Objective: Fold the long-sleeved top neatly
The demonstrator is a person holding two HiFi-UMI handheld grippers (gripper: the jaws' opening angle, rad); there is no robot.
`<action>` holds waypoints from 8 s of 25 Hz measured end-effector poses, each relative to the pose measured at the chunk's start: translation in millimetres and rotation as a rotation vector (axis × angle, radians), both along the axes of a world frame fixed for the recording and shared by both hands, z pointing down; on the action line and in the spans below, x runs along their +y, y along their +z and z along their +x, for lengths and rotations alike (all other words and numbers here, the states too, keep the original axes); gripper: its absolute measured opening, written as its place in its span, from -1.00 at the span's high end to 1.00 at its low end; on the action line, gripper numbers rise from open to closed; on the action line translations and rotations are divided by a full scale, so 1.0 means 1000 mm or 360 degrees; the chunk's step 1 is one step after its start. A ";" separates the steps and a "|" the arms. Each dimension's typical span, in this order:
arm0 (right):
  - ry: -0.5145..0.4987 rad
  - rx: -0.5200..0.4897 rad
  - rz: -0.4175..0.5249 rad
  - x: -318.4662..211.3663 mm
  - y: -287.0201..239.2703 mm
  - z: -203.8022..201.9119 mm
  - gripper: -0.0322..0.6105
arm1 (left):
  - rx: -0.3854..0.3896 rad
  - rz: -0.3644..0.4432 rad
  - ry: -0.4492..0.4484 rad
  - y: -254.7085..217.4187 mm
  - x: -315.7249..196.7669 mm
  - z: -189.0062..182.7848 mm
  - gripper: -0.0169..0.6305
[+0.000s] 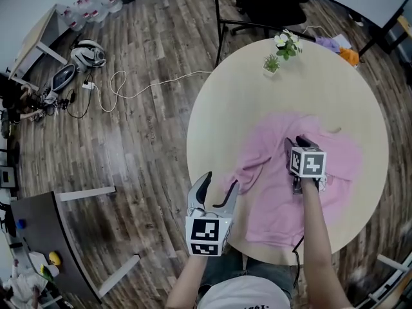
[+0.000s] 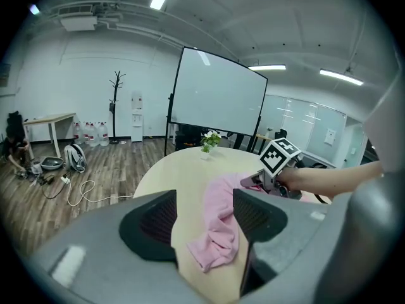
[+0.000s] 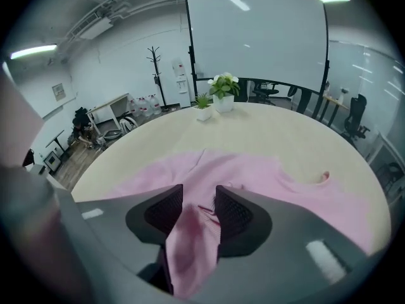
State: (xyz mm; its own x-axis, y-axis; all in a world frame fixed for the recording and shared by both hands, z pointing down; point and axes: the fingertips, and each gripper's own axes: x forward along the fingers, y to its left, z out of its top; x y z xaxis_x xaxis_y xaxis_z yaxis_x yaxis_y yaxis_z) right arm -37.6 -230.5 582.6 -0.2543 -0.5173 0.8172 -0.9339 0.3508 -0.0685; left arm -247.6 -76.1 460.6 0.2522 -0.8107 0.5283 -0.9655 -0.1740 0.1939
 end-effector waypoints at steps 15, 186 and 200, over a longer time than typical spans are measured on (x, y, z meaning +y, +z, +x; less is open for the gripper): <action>-0.0120 -0.0182 0.0292 0.005 -0.069 -0.027 0.07 | 0.0032 -0.0007 -0.0074 0.005 0.001 -0.020 0.09; 0.0321 -0.0288 0.0377 0.223 -0.098 0.304 0.18 | -0.0268 -0.0024 0.0130 -0.030 -0.009 0.239 0.63; 0.0359 -0.0212 0.0309 0.299 -0.079 0.246 0.18 | -0.0184 -0.0172 0.0151 0.013 0.100 0.171 0.63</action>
State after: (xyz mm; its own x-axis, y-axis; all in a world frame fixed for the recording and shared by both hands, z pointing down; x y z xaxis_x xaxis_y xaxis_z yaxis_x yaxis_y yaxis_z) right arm 208.4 68.3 503.6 -0.2133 -0.7158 0.6649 -0.9770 0.1543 -0.1473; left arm -76.4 24.0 473.7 0.2576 -0.7233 0.6407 -0.9626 -0.2496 0.1053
